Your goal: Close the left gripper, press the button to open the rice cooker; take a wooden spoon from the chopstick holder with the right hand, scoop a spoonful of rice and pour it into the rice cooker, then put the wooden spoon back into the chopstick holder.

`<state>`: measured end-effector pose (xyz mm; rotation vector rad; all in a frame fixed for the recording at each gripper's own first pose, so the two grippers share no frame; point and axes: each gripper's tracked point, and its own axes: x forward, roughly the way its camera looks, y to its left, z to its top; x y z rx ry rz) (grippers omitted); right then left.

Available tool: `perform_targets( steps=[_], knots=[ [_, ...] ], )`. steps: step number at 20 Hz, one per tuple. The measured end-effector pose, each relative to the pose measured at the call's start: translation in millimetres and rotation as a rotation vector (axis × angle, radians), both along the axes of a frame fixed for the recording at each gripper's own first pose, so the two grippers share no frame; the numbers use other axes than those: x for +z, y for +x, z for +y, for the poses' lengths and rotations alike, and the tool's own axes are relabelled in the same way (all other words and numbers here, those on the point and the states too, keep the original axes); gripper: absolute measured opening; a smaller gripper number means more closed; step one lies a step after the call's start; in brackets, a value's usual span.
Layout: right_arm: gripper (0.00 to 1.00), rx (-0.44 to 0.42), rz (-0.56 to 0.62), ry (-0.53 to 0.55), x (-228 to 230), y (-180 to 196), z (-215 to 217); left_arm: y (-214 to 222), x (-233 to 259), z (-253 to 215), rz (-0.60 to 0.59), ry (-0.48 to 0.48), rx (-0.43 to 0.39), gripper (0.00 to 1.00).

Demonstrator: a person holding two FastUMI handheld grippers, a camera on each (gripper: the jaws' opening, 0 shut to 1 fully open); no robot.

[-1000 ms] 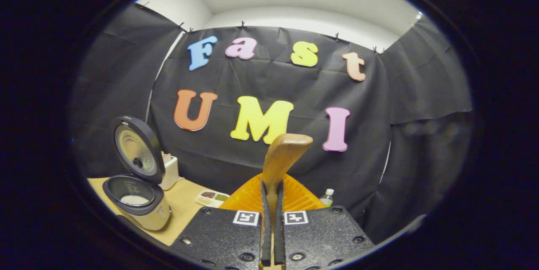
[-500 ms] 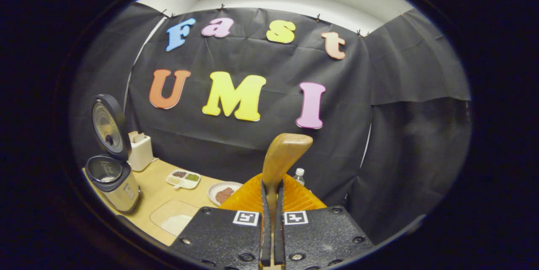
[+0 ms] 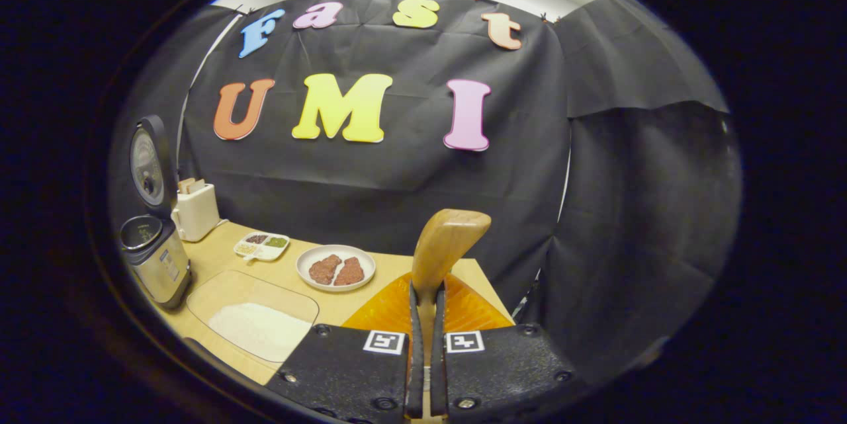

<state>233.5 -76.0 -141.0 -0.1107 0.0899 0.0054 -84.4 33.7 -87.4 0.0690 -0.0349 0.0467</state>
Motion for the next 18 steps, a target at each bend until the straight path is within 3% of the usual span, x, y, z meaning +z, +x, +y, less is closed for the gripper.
perform_targets(
  steps=[7,9,13,14,18],
  knots=[
    [0.11,-0.003,0.117,0.105,-69,22,-9,2,3,-5,-0.01,-0.014,0.005,0.96],
    [0.11,0.0,0.14,0.117,-77,25,-9,5,3,-3,-0.007,-0.012,0.011,0.96],
    [0.2,-0.004,0.071,0.098,-58,21,-14,13,-1,-4,0.013,0.003,0.032,0.96],
    [0.28,-0.019,0.048,0.093,-49,19,-19,13,-3,-4,0.015,0.012,0.036,0.96],
    [0.75,-0.054,-0.013,0.035,-22,5,-24,20,-4,-9,0.027,0.031,0.033,0.96]
  ],
)
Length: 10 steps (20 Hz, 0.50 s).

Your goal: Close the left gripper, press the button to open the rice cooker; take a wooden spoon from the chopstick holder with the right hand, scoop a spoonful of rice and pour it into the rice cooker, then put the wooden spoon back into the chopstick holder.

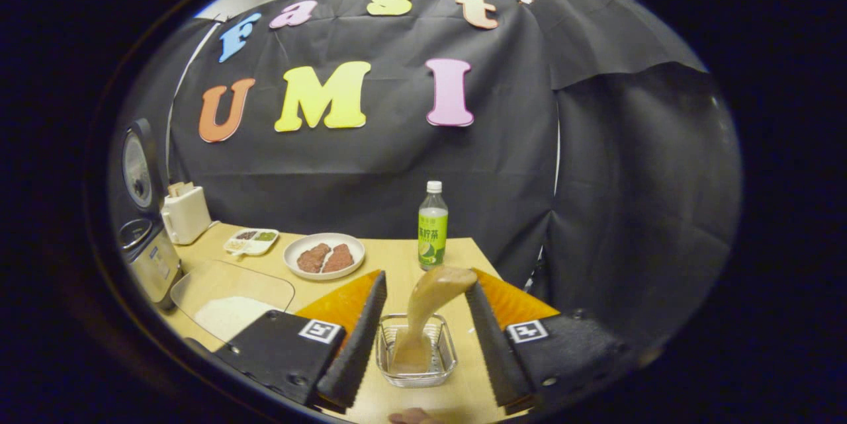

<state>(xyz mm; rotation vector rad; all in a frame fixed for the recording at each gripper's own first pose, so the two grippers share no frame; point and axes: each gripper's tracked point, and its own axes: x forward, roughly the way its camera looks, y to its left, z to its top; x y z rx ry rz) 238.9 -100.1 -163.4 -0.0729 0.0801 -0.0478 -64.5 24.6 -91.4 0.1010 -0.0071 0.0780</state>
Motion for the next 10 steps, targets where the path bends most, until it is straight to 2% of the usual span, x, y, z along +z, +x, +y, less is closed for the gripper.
perform_targets(
  steps=[2,7,10],
  knots=[
    [1.0,-0.033,-0.013,-0.009,13,-8,-4,5,2,-1,0.005,-0.009,-0.007,0.96],
    [1.0,-0.057,-0.017,0.048,37,-23,-3,26,18,7,0.02,-0.041,0.005,0.96],
    [1.0,-0.027,-0.018,0.077,49,-37,8,42,32,17,0.009,-0.037,0.02,0.96]
  ],
)
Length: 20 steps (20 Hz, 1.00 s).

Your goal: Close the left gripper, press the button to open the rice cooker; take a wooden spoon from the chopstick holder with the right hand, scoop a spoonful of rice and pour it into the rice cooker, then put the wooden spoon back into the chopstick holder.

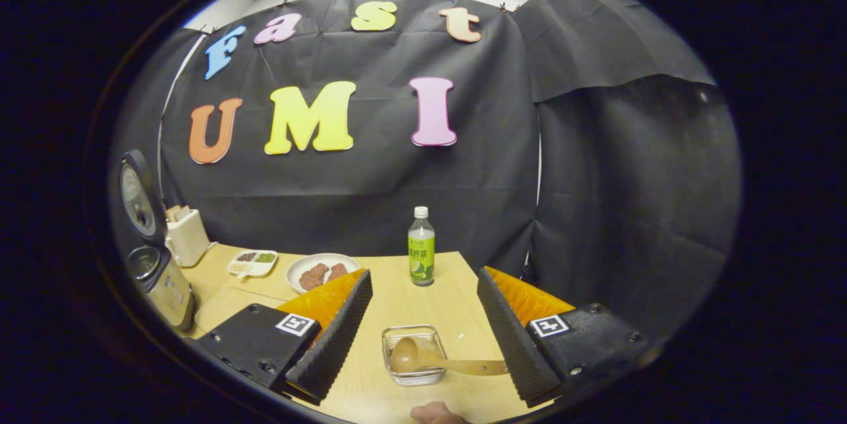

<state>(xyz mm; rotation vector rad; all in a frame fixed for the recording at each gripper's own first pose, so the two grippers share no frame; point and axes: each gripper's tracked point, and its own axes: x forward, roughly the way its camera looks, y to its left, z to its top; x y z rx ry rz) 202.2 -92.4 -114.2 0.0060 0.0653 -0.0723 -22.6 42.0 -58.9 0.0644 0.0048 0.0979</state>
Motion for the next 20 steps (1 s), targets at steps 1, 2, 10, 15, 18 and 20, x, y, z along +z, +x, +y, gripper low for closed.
perform_targets(
  steps=[1,2,10,15,18,20],
  knots=[
    [1.0,0.013,-0.009,0.005,6,-6,5,6,5,3,-0.003,0.006,0.007,0.96],
    [1.0,0.028,-0.018,0.004,13,-12,9,14,10,6,-0.003,0.01,0.012,0.96],
    [1.0,0.096,-0.132,-0.023,73,-88,34,69,59,15,0.012,-0.003,0.001,0.96],
    [1.0,0.129,-0.159,-0.034,81,-143,47,114,77,26,0.012,0.006,0.022,0.96],
    [1.0,0.089,-0.17,-0.036,78,-172,43,151,82,33,0.011,0.02,0.038,0.96],
    [1.0,0.109,-0.182,-0.048,77,-186,48,174,94,42,-0.013,0.025,0.067,0.96]
  ],
)
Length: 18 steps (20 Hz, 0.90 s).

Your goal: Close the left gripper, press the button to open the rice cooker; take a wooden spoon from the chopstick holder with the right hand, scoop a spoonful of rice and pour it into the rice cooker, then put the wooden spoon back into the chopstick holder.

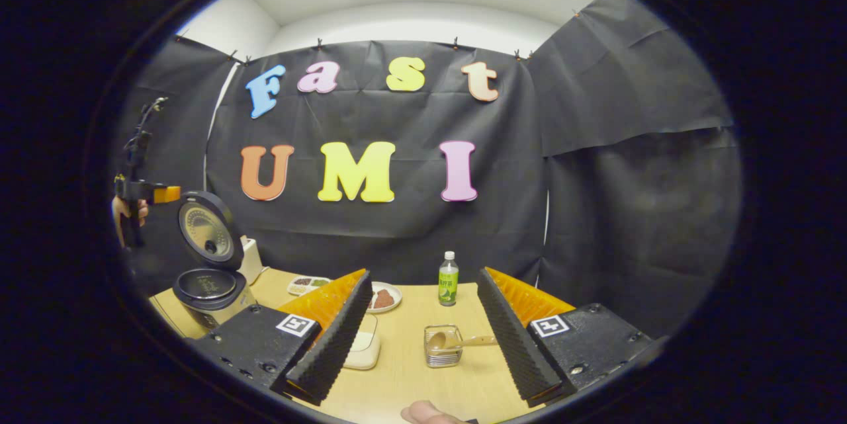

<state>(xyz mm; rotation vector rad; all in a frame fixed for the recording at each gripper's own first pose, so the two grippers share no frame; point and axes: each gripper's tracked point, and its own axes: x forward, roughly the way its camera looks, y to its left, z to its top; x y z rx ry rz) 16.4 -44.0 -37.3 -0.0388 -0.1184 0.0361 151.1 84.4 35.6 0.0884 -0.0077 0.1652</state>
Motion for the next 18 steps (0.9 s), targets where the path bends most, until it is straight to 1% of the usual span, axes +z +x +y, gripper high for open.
perform_targets(
  steps=[3,4,6,7,9,11,12,13,14,16,18],
  knots=[
    [1.0,0.011,-0.005,-0.027,-4,-9,-2,31,21,-4,-0.03,-0.069,-0.033,0.96],
    [1.0,0.0,-0.008,-0.029,-1,-10,-8,44,31,-1,-0.041,-0.073,-0.029,0.96],
    [1.0,-0.013,-0.011,-0.029,-1,-10,-15,65,49,9,-0.057,-0.05,-0.004,0.96],
    [1.0,-0.014,-0.009,-0.027,-2,-11,-17,77,57,10,-0.056,-0.04,-0.005,0.96],
    [1.0,-0.011,-0.004,-0.024,-4,-10,-23,96,71,15,-0.068,-0.07,-0.001,0.96],
    [1.0,-0.013,0.0,-0.02,-6,-8,-29,112,71,22,-0.059,-0.142,0.005,0.95],
    [1.0,-0.012,-0.001,-0.018,-7,-7,-32,119,67,24,-0.037,-0.172,0.006,0.9],
    [1.0,-0.009,-0.002,-0.016,-7,-6,-35,124,64,28,-0.027,-0.19,0.014,0.96],
    [1.0,-0.011,-0.003,-0.013,-7,-4,-37,129,62,32,-0.016,-0.206,0.018,0.96],
    [1.0,-0.015,0.011,-0.002,-12,0,-41,139,53,28,0.002,-0.225,-0.01,0.94],
    [1.0,-0.007,0.002,0.037,-9,0,-41,145,38,33,0.036,-0.217,0.006,0.94]
  ],
)
